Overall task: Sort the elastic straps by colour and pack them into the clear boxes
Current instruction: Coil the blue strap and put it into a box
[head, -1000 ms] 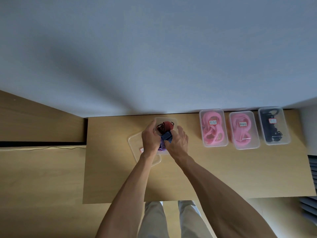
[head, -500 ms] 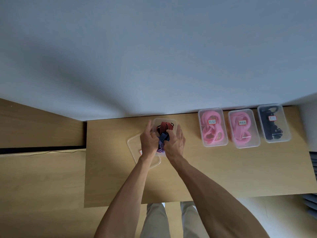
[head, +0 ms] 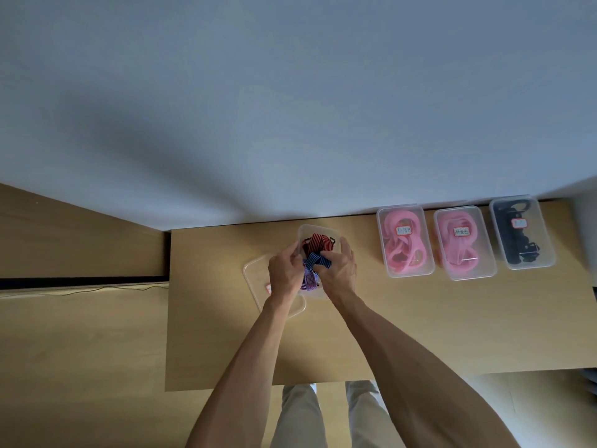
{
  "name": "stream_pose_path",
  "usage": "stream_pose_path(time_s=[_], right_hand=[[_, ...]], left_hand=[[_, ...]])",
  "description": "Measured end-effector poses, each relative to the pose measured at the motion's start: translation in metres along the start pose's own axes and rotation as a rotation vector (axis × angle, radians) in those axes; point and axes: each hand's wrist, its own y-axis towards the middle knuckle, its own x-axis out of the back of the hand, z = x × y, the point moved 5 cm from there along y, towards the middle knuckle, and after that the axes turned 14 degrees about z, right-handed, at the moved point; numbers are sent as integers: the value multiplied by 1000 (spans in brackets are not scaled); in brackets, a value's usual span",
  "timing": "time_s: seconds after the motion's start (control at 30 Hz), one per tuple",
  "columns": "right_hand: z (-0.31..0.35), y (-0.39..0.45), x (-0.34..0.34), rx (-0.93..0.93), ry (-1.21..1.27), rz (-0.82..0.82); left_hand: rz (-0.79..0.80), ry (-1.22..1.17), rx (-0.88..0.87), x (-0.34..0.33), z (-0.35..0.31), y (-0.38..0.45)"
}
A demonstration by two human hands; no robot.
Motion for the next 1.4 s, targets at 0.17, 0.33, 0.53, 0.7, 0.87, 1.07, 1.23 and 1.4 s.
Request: stream_pose_path(time_s=[0.17,0.33,0.53,0.7,0.87,1.07,1.23,1.4], right_hand=[[-4,-15,-3,10,37,-31],[-18,-43,-4,-37,236,-288],[-26,-31,-1,-164,276,-197],[-29,-26,-2,-228,364,-158],[-18,-46,3,-259,265,-357],[4,-68,-30,-113,-9,-187],[22,-62,-65,-102,-304,55],[27,-59,-84,-84,-376,90]], left_hand=[[-16,-6,27,3,2,-2],[-95,96,51,9,-2,-13],[-4,17,33,4,2,-14],[79,-67,23,7,4,-13],[-218,112,66,34,21,-29],[-301,95,487,52,65,-62],[-255,35,546,47,81,-73],[-248,-169,607,44,95,-71]])
